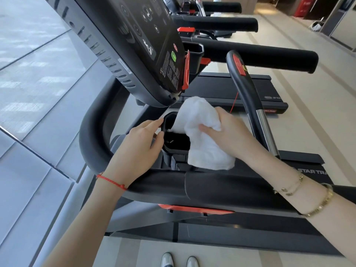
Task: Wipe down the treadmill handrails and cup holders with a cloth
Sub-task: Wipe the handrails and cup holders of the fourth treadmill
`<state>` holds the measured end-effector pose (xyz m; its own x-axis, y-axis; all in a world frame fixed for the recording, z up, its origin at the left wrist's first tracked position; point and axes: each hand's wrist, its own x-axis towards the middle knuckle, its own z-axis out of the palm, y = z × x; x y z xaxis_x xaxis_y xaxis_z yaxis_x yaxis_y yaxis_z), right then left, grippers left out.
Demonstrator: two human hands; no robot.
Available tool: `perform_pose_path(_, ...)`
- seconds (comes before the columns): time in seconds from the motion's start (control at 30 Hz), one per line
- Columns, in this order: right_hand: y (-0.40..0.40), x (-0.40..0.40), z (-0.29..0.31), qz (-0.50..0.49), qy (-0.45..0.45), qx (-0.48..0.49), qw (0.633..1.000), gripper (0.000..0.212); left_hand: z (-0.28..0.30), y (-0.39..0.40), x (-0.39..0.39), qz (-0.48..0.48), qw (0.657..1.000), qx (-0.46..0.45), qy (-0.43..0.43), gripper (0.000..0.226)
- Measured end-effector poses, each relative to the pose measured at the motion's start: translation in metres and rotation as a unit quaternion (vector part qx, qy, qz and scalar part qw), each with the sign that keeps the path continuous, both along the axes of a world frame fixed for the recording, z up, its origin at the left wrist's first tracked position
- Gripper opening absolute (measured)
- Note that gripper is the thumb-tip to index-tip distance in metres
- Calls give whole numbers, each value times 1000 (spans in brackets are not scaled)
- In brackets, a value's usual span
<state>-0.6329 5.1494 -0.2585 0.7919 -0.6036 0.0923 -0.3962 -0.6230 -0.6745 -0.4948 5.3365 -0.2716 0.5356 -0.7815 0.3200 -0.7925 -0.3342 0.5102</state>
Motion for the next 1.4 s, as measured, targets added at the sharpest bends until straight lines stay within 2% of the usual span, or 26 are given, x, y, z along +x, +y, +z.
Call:
perform_pose_path(0.1,10,14,9,42,-6,-48,998,36,2,0,-1,6,1000,-6,13,41)
perform_pose_path(0.2,20,39,13,149,18,-81,985,34,6,2,-5,35,999,-31,19,30)
perform_pose_path(0.33,17,57,20,227,77,-83,967,34,7,11,-9,114,993,-32,-13,23)
perform_pose_path(0.43,19,61,26,275,85,-94,953,34,6,20,-10,129,991,-25,-20,21)
perform_pose_path(0.5,23,55,24,311,90,-124,938,45,7,26,-10,113,993,-29,-31,18)
perform_pose_path(0.6,29,35,18,342,76,-73,934,59,5,32,-11,101,993,-42,-37,18)
perform_pose_path(0.8,33,30,21,330,100,-45,938,66,2,34,-13,114,990,-71,-52,14)
perform_pose_path(0.93,42,11,22,342,26,-17,939,45,3,36,-15,107,991,-74,-41,15)
perform_pose_path(1.0,39,-4,23,335,36,-17,942,40,5,37,-16,100,992,-77,-29,19)
perform_pose_path(1.1,28,-14,28,298,74,-43,951,27,7,35,-16,92,993,-68,-12,22)
perform_pose_path(1.17,26,-14,29,282,88,-64,953,27,10,32,-15,82,994,-68,-3,24)
perform_pose_path(1.33,33,10,18,217,68,-205,952,15,19,19,-17,43,997,-66,-4,28)
perform_pose_path(1.4,31,22,20,225,121,-191,948,19,21,13,-16,35,998,-60,-2,29)
